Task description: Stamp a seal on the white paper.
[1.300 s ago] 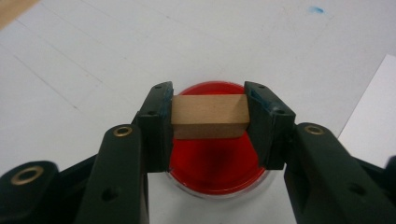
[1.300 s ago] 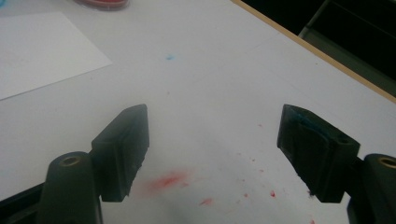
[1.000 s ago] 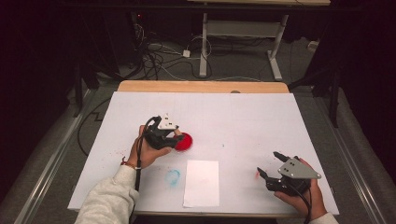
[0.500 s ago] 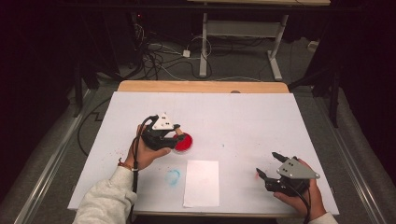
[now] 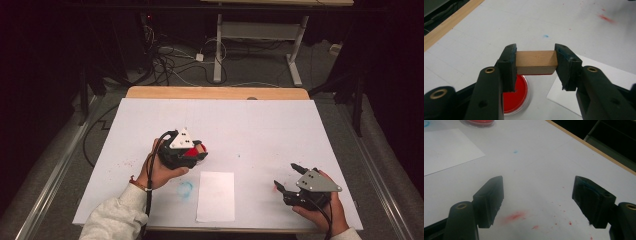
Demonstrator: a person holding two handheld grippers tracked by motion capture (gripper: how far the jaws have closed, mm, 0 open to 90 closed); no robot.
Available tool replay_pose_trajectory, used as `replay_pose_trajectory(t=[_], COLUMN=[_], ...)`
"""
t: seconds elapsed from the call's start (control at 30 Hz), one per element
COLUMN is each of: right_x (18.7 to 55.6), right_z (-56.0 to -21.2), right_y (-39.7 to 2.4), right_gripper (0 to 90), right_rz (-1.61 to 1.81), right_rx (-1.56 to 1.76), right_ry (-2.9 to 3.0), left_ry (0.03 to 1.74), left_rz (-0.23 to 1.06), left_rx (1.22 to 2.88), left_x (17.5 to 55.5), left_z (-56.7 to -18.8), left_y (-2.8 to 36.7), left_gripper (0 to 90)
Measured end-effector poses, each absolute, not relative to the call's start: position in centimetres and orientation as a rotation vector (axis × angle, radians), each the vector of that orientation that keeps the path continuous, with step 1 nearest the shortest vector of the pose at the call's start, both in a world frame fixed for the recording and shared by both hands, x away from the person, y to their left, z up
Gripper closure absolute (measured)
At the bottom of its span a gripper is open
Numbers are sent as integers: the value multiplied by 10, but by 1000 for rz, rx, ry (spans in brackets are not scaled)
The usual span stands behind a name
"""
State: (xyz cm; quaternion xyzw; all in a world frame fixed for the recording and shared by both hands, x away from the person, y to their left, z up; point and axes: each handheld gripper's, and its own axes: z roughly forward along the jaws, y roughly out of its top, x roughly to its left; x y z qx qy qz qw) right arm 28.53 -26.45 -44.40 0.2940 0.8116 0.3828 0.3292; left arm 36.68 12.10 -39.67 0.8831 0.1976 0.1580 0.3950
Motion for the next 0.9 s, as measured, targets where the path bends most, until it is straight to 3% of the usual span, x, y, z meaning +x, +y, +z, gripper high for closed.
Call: replay_pose_trajectory(t=[0.9], right_x=[283], right_z=[-443], right_y=[-261], right_gripper=[264], right_rz=[999], right_rx=[750], right_ry=[2130], left_ry=[316], left_rz=[289], left_rx=[2284], left_x=[318], left_z=[-417], left_y=[94], left_gripper=[539])
